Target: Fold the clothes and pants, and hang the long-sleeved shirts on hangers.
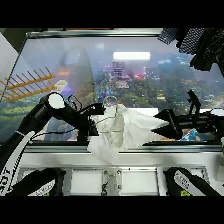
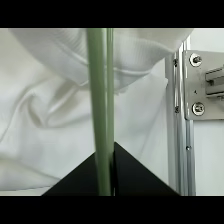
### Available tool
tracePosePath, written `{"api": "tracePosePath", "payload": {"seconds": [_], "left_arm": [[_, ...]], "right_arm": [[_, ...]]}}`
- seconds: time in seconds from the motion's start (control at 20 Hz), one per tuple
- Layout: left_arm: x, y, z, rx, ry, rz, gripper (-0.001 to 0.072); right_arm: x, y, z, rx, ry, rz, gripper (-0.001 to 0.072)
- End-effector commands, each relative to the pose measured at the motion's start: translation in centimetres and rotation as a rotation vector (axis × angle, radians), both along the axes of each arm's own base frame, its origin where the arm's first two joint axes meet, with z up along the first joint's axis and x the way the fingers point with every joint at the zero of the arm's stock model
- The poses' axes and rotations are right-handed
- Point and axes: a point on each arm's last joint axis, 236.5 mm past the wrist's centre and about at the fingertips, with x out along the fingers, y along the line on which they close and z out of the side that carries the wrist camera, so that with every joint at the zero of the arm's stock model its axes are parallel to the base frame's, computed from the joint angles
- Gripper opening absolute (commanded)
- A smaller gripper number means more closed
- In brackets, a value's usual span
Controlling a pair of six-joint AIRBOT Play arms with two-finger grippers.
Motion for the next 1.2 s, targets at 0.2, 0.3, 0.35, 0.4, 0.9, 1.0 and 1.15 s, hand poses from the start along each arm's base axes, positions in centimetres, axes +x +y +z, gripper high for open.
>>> {"api": "tracePosePath", "payload": {"seconds": [0.2, 0.3, 0.35, 0.4, 0.9, 1.0, 1.15], "left_arm": [[0.03, -0.09, 0.04, -0.003, -0.001, 0.001, 0.001], [0.03, -0.09, 0.05, -0.003, -0.001, 0.001, 0.001], [0.03, -0.09, 0.05, -0.003, -0.001, 0.001, 0.001], [0.03, -0.08, 0.05, -0.003, -0.001, 0.001, 0.001], [0.05, -0.05, 0.02, -0.001, -0.002, 0.001, 0.001], [0.04, -0.05, 0.02, -0.001, -0.001, 0.0, 0.001], [0.04, -0.05, 0.02, -0.001, -0.001, 0.0, 0.001]], "right_arm": [[0.8, 1.19, 0.13, 0.021, -0.007, -0.008, 0.0602], [0.79, 1.19, 0.12, 0.021, -0.007, -0.007, 0.0601], [0.77, 1.19, 0.14, 0.022, -0.006, -0.007, 0.0601], [0.78, 1.17, 0.14, 0.022, 0.004, -0.009, 0.0602], [0.81, 1.17, 0.17, 0.023, 0.018, -0.013, 0.0602], [0.82, 1.17, 0.16, 0.023, 0.018, -0.014, 0.0576], [0.81, 1.17, 0.15, 0.023, 0.02, -0.014, 0.0017]]}}
